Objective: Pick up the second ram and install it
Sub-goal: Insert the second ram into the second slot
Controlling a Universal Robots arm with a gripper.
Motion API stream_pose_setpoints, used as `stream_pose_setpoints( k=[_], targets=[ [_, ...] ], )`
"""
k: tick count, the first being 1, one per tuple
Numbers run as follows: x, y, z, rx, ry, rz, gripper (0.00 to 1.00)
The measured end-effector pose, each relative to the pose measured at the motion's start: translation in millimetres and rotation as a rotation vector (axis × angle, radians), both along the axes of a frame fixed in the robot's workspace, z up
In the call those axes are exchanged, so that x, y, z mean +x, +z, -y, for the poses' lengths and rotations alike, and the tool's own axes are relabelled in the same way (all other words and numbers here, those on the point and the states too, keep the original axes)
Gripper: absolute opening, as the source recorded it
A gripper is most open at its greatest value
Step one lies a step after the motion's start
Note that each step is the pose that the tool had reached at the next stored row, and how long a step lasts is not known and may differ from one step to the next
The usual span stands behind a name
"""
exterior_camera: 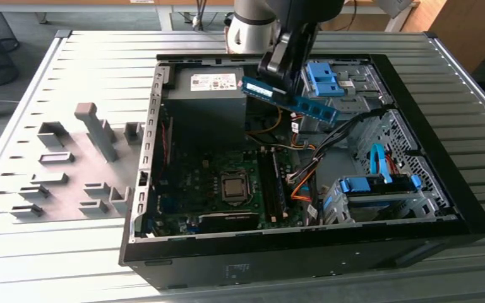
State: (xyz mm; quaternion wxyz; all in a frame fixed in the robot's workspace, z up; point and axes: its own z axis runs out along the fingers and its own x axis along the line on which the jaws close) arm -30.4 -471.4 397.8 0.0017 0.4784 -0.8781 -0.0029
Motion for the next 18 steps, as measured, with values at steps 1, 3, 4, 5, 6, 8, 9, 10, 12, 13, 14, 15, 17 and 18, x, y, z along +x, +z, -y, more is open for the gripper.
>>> stream_pose_setpoints(
  k=[1,3,4,5,6,8,9,10,12,13,14,15,17,18],
  targets=[
    [0.0,-0.1,0.0,0.0,-0.008,0.0,0.14],
    [0.0,-0.3,0.0,0.0,-0.031,0.0001,0.14],
    [0.0,-0.4,0.0,0.0,-0.049,0.0001,0.14],
    [0.0,-0.4,0.0,0.0,-0.067,0.0001,0.14],
    [0.0,-0.5,0.0,0.0,-0.085,0.0,0.14],
    [0.0,-1.1,0.0,0.0001,-0.12,0.0001,0.14],
    [0.0,-1.3,0.0,-0.0001,-0.138,0.0001,0.14],
    [0.0,-1.5,0.0,-0.0003,-0.156,0.0001,0.14],
    [0.0,-2.1,0.0,-0.0005,-0.194,0.0001,0.14],
    [0.0,-2.4,0.0,-0.0006,-0.212,0.0001,0.14],
    [0.0,-2.7,0.0,-0.0006,-0.23,0.0001,0.14],
    [0.0,-3.0,0.0,-0.0006,-0.248,0.0001,0.14],
    [0.0,-3.4,0.0,-0.0007,-0.284,0.0001,0.14],
    [0.0,-3.6,0.0,-0.0008,-0.302,0.0001,0.14]
  ],
)
